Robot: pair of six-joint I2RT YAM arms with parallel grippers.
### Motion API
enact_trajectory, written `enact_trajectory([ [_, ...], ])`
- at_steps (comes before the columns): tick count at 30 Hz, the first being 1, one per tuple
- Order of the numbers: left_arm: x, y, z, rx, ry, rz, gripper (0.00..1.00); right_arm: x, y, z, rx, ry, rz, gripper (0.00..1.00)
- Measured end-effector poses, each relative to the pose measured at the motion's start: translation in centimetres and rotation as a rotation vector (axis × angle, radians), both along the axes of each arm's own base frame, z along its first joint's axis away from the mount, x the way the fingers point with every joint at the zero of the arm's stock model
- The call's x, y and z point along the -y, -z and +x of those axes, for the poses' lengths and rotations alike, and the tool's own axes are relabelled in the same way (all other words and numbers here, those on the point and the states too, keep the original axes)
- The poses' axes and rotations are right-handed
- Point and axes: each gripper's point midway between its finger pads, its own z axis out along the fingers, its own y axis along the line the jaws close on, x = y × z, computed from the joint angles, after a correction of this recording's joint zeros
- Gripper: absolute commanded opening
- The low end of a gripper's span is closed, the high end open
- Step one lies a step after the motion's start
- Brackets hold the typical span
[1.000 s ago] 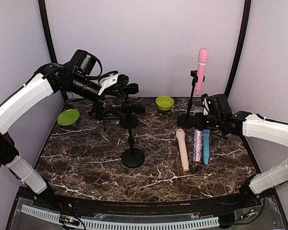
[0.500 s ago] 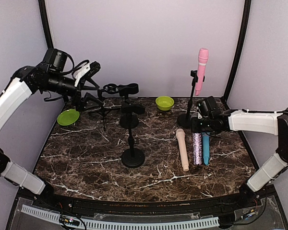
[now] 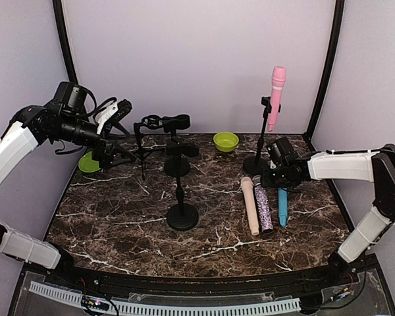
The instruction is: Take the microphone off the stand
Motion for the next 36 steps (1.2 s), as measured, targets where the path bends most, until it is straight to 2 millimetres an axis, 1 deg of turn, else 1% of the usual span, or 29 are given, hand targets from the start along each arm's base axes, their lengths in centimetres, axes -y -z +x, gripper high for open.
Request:
enact_trajectory([
  [1,0.0,0.1,-0.1,-0.004,0.001,-0.001,0.99,0.1,0.0,0.0,-0.002,0.005,0.0,0.5],
  [3,0.0,0.5,-0.3,-0.013,0.003,-0.001,0.99,0.1,-0.5,0.0,0.009,0.013,0.008,0.58],
  [5,0.0,1.3,-0.5,-0.032,0.003,0.001,0.99,0.0,-1.8,0.0,0.041,0.012,0.024,0.65],
  [7,0.0,1.9,-0.6,-0.054,0.002,0.002,0.99,-0.3,-4.3,0.0,0.104,0.011,0.049,0.68],
  [8,-0.1,2.2,-0.6,-0.065,0.001,0.0,0.99,-0.7,-6.2,-0.2,0.157,-0.005,0.07,0.7],
  [9,0.0,2.4,-0.7,-0.076,0.001,-0.002,0.99,-1.2,-7.8,-0.4,0.199,-0.018,0.091,0.71],
  [11,0.0,2.6,-0.8,-0.087,0.002,-0.009,0.99,-3.1,-11.6,-1.4,0.307,-0.076,0.148,0.73],
  [13,0.2,2.6,-0.8,-0.094,0.004,-0.021,0.99,-5.6,-14.8,-3.1,0.408,-0.155,0.224,0.74],
  [14,0.2,2.5,-0.8,-0.097,0.005,-0.03,0.99,-6.9,-15.9,-4.2,0.449,-0.198,0.263,0.74],
  [16,0.2,2.5,-0.6,-0.101,0.003,-0.042,0.99,-9.3,-16.7,-6.2,0.501,-0.28,0.321,0.75],
  [17,0.2,2.5,-0.5,-0.103,0.0,-0.047,0.99,-10.7,-16.5,-7.3,0.518,-0.328,0.343,0.75],
  [18,0.2,2.5,-0.5,-0.109,-0.004,-0.054,0.99,-12.1,-15.9,-8.4,0.524,-0.377,0.355,0.75],
  [20,0.2,2.4,-0.2,-0.122,-0.012,-0.07,0.99,-14.9,-14.0,-10.3,0.514,-0.462,0.362,0.75],
  [21,0.1,2.4,-0.1,-0.131,-0.016,-0.079,0.99,-16.2,-13.0,-11.0,0.504,-0.499,0.359,0.75],
  [24,0.0,2.4,0.3,-0.157,-0.028,-0.099,0.99,-19.7,-10.5,-12.3,0.483,-0.572,0.353,0.73],
  [25,-0.1,2.4,0.4,-0.164,-0.032,-0.104,0.99,-20.8,-9.7,-12.6,0.475,-0.593,0.349,0.73],
  [27,-0.3,2.4,0.6,-0.174,-0.041,-0.112,0.99,-23.0,-8.7,-13.2,0.487,-0.666,0.32,0.72],
  [30,-0.6,2.3,0.7,-0.18,-0.05,-0.122,0.99,-25.9,-8.2,-13.8,0.522,-0.747,0.316,0.7],
  [32,-0.6,2.2,0.7,-0.182,-0.05,-0.127,0.99,-27.3,-8.2,-13.8,0.545,-0.779,0.329,0.68],
  [36,-0.7,1.9,0.5,-0.183,-0.047,-0.138,0.99,-29.4,-7.7,-13.3,0.576,-0.803,0.341,0.63],
])
